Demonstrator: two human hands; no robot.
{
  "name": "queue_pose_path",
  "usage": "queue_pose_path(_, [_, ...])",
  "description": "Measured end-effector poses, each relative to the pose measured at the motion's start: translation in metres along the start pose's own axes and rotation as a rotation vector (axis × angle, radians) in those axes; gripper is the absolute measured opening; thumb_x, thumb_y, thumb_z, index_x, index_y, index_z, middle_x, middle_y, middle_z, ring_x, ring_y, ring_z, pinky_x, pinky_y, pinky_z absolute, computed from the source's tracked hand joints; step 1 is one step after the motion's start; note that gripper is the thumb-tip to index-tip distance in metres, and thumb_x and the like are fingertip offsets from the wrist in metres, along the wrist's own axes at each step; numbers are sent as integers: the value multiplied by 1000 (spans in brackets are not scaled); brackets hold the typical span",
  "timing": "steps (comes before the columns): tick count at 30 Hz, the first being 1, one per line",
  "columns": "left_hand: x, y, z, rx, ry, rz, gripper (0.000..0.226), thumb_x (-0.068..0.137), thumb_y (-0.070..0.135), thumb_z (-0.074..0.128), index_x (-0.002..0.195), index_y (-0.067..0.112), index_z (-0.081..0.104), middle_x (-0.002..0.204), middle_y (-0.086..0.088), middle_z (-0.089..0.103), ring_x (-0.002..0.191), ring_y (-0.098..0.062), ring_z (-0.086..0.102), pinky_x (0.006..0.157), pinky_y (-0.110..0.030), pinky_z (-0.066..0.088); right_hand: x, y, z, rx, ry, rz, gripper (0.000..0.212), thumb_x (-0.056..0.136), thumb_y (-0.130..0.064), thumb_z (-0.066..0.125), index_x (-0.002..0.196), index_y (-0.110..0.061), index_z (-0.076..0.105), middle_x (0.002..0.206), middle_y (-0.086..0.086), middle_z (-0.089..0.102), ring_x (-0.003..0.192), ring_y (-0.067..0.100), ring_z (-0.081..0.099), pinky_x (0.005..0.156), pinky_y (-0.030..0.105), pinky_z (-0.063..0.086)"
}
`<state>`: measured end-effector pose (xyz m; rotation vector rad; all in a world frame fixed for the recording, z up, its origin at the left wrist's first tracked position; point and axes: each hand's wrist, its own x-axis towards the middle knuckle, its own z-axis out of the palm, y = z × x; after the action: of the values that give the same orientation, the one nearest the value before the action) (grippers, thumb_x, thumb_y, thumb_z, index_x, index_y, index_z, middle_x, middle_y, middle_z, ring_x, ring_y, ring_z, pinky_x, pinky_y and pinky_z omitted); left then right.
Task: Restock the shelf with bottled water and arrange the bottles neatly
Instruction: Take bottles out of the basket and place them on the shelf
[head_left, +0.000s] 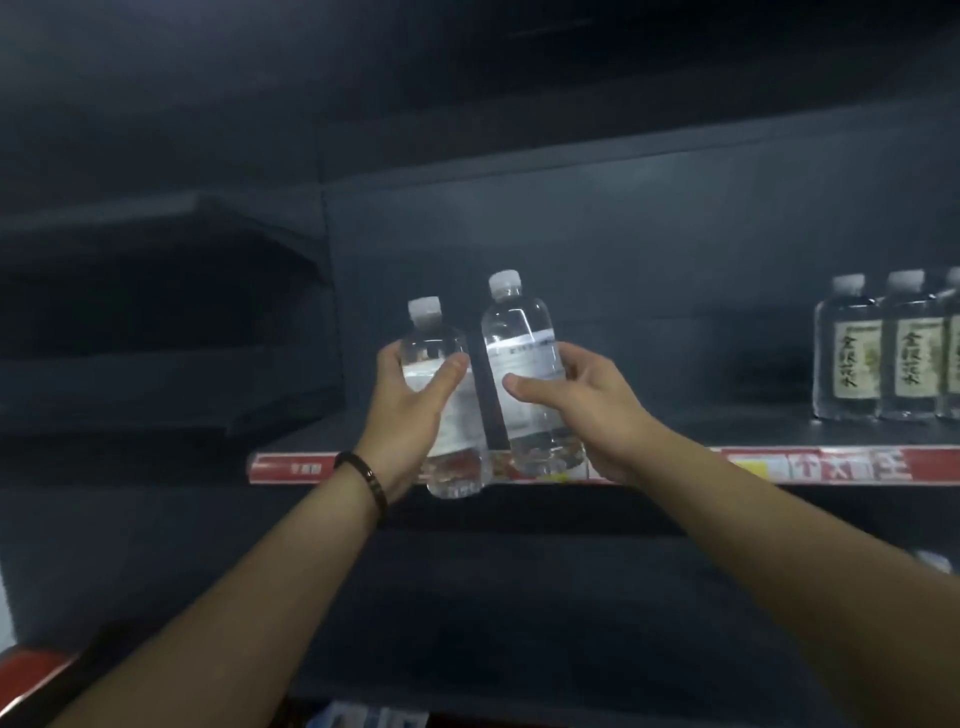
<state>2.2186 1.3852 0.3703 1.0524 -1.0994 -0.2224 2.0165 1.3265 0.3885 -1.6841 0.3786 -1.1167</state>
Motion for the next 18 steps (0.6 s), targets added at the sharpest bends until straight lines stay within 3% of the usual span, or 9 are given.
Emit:
queue_pose_path(3, [52, -15, -10, 11, 40, 20, 64, 84, 47, 84, 135, 31, 47, 136, 10, 60, 128, -11, 59, 115, -47, 46, 56, 16, 12, -41, 120, 28, 43, 83, -9, 88, 122, -13, 68, 111, 6, 79, 102, 27, 78, 91, 48, 63])
queue_pose_path(5, [82, -36, -16, 54, 75, 7, 61, 86, 42, 85, 133, 30, 48, 135, 10, 59, 126, -12, 58, 114, -47, 47, 90, 35, 21, -83, 209, 50, 51, 82, -9, 89, 123, -15, 60, 113, 2, 73, 102, 21, 73, 84, 36, 60])
queue_pose_path(7, [110, -63, -22, 89, 88, -15, 63, 85, 41, 85, 134, 32, 47, 136, 10, 56, 127, -15, 56, 113, -49, 47, 121, 61, 29, -96, 259, 80, 56, 80, -8, 90, 123, -18, 55, 115, 2, 71, 103, 20, 71, 88, 40, 60])
queue_pose_path(10, [142, -94, -28, 114, 64, -54, 76, 80, 52, 86, 142, 36, 43, 143, 11, 54, 131, -18, 55, 113, -52, 47, 159, 95, 33, -157, 244, 94, 58, 79, -10, 92, 121, -21, 54, 116, 1, 71, 106, 22, 72, 99, 49, 60])
queue_pose_path(14, [164, -117, -28, 121, -35, -41, 85, 83, 56, 81, 151, 36, 35, 150, 11, 50, 136, -16, 50, 116, -50, 43, 196, 123, 38, -267, 153, 60, 53, 84, -16, 89, 119, -26, 51, 117, -1, 72, 107, 20, 73, 98, 48, 61])
queue_pose_path(18, [175, -127, -30, 145, -114, -72, 99, 72, 73, 75, 153, 41, 28, 153, 9, 49, 140, -19, 49, 118, -53, 41, 216, 135, 45, -354, 103, 53, 58, 87, -23, 87, 129, -26, 47, 121, -1, 69, 110, 21, 71, 99, 48, 60])
